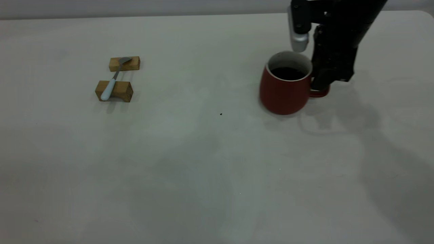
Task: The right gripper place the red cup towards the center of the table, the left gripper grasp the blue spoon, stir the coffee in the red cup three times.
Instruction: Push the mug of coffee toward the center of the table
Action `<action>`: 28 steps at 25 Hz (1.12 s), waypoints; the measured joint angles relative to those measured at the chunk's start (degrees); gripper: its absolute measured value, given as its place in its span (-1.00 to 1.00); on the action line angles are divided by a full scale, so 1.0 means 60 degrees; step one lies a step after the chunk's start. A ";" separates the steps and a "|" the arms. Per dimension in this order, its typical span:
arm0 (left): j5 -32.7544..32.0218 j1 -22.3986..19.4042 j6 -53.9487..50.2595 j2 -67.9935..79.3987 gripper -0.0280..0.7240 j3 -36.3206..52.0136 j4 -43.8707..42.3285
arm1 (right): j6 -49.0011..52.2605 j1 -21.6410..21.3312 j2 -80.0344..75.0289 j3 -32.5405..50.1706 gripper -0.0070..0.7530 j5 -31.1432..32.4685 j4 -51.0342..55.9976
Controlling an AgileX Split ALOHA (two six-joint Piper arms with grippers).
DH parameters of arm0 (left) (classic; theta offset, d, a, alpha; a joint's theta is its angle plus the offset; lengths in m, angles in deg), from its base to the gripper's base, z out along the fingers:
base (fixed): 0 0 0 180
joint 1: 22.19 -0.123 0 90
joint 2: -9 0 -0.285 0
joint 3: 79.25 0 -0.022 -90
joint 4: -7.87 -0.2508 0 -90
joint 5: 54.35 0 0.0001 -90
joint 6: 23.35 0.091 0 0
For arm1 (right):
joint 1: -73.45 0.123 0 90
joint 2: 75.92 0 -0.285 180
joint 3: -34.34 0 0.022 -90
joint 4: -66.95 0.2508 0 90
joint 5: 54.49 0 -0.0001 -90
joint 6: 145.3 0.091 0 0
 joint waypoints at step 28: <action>0.0000 0.0000 0.0000 0.0000 0.34 0.0000 0.0028 | 0.1245 0.1518 -0.0183 0.0000 0.05 -0.1101 0.1145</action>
